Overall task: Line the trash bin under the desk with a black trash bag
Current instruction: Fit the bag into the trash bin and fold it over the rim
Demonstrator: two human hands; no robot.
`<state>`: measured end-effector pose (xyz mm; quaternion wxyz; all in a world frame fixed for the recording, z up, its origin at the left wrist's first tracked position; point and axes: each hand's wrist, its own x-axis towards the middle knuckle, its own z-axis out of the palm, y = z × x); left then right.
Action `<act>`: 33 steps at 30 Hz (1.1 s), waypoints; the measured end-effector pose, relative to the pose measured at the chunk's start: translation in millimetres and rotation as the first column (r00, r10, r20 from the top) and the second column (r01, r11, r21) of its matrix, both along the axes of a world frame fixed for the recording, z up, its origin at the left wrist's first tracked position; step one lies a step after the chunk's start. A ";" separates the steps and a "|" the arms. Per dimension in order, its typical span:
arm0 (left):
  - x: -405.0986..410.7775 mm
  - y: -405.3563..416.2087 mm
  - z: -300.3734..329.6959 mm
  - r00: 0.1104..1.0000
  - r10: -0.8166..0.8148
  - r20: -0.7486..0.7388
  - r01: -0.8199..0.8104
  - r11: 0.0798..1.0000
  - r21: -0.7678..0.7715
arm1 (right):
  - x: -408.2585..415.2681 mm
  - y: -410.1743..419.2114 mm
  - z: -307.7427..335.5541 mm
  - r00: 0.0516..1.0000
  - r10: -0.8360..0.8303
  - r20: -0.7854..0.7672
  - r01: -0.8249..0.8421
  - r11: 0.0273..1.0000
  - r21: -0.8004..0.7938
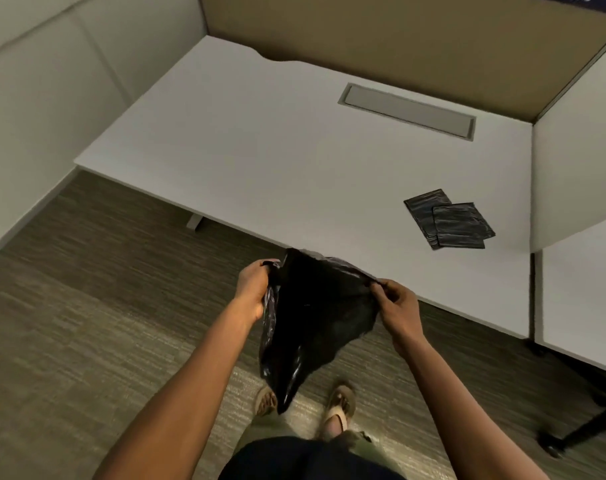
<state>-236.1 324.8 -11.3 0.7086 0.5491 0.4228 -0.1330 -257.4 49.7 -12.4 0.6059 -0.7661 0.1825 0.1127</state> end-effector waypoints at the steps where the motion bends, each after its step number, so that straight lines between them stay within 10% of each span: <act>1: 1.0 -3.5 -2.8 1.000 -0.015 0.015 0.013 0.996 0.090 | 1.6 -2.8 -7.7 1.000 0.015 -0.008 -0.016 0.999 -0.030; 10: -13.6 -11.8 -118.6 0.976 -0.100 -0.192 0.172 0.896 0.409 | -0.7 -10.4 -111.9 0.969 0.045 -0.244 -0.099 0.972 -0.212; 16: -38.4 -11.8 -202.1 0.936 -0.231 -0.266 0.288 0.937 0.200 | -17.9 -1.6 -191.3 0.882 -0.092 -0.462 0.051 0.994 -0.100; 25: 17.2 33.9 -298.2 0.912 0.237 -0.335 -0.263 0.964 -0.032 | 28.7 15.5 -254.5 0.665 -0.361 -0.654 0.559 0.821 0.115; 33: 68.4 62.2 -374.1 0.948 0.133 -0.291 -0.160 0.985 -0.071 | 88.0 35.9 -320.0 0.784 -0.304 -0.541 0.451 0.878 0.161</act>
